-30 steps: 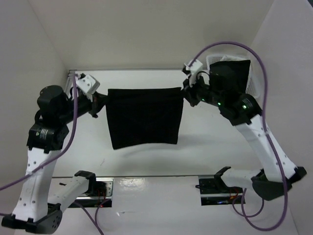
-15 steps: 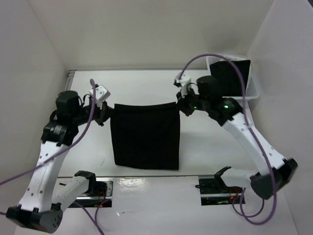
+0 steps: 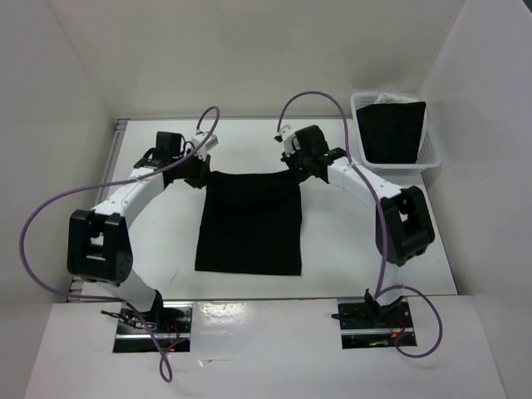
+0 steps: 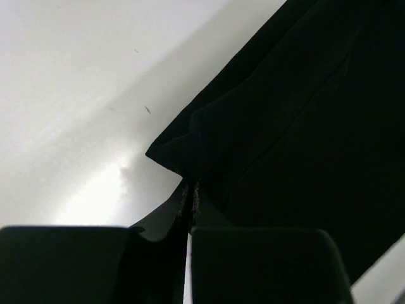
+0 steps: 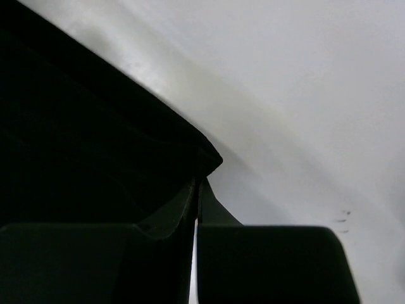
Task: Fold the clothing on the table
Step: Flatten the skirt out
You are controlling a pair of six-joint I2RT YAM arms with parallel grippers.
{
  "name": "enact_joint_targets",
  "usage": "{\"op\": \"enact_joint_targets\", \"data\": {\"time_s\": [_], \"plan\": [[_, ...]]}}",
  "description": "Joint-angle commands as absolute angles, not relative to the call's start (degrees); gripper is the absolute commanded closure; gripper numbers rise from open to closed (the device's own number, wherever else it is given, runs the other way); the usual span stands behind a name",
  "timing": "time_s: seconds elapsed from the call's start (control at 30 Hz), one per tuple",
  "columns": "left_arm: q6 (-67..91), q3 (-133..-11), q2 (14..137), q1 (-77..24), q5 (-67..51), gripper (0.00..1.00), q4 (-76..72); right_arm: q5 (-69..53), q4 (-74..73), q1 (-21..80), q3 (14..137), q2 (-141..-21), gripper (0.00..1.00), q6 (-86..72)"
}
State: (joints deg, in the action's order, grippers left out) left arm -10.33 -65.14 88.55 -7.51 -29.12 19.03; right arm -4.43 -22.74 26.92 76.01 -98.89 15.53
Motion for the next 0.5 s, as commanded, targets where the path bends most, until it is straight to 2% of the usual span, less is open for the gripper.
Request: {"op": "enact_joint_targets", "data": {"time_s": [0.0, 0.2, 0.23, 0.27, 0.33, 0.37, 0.47], "plan": [[-11.5, -71.0, 93.3, -6.9, -27.5, 1.0, 13.1, -2.0, -16.0, 23.6, 83.9, -103.1, 1.0, 17.4], [-11.6, -82.0, 106.8, -5.0, -27.5, 1.0, 13.1, -1.2, -15.5, 21.4, 93.1, -114.6, 1.0, 17.9], [-11.6, -83.2, 108.0, -5.0, -27.5, 1.0, 13.1, -1.2, -15.5, 20.7, 94.1, -117.0, 0.93, 17.9], [-11.6, -84.5, 109.3, -5.0, -27.5, 0.97, 13.1, -0.6, -16.2, 20.7, 95.3, -118.1, 0.83, 17.9], [-11.1, -88.2, 112.9, -4.5, -25.9, 0.81, 13.6, 0.5, -16.8, 20.1, 98.3, -121.4, 0.62, 17.9], [-11.1, -89.4, 114.0, -4.0, -25.9, 0.69, 13.6, 1.0, -16.8, 20.1, 99.3, -122.3, 0.57, 17.9], [-9.3, -93.7, 117.7, -2.6, -24.3, 0.48, 13.6, 2.6, -16.8, 18.7, 104.0, -126.0, 0.52, 16.4]]}}
